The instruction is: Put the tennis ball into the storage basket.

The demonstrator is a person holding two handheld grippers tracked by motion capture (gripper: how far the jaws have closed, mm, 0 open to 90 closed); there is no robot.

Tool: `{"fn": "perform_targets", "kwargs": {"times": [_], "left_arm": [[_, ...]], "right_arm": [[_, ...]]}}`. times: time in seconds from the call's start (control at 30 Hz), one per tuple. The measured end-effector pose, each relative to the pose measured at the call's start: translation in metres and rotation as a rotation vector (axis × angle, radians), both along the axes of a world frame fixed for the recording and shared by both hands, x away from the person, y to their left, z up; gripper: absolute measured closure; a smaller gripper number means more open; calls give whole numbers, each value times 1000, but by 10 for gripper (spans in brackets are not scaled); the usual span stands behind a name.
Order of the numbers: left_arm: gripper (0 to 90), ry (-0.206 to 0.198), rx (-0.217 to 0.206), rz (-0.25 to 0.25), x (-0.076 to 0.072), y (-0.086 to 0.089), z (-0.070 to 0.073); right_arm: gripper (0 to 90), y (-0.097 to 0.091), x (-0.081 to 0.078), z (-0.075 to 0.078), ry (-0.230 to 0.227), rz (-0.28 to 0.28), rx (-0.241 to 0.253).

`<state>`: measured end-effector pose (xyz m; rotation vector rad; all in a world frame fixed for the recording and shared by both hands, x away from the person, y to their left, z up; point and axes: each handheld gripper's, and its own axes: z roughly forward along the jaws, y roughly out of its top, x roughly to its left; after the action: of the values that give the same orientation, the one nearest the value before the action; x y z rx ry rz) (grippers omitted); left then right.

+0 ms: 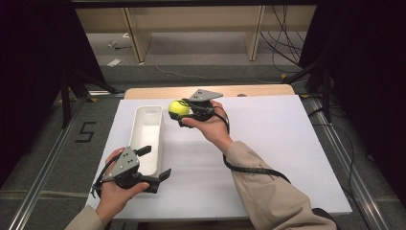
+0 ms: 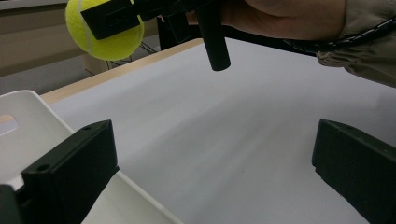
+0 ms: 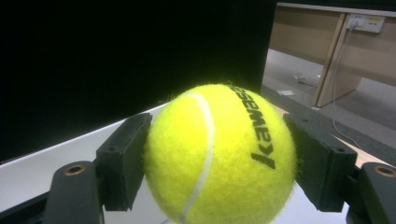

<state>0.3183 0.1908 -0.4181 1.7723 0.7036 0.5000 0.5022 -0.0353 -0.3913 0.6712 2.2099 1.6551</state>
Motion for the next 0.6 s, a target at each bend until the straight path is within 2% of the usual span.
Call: {"fn": "perform_targets", "kwargs": {"times": [0.6], "left_arm": [[0,1,0,-2,0,-1,0]], "right_arm": [[273,10,0,4,-3,18,1]]}}
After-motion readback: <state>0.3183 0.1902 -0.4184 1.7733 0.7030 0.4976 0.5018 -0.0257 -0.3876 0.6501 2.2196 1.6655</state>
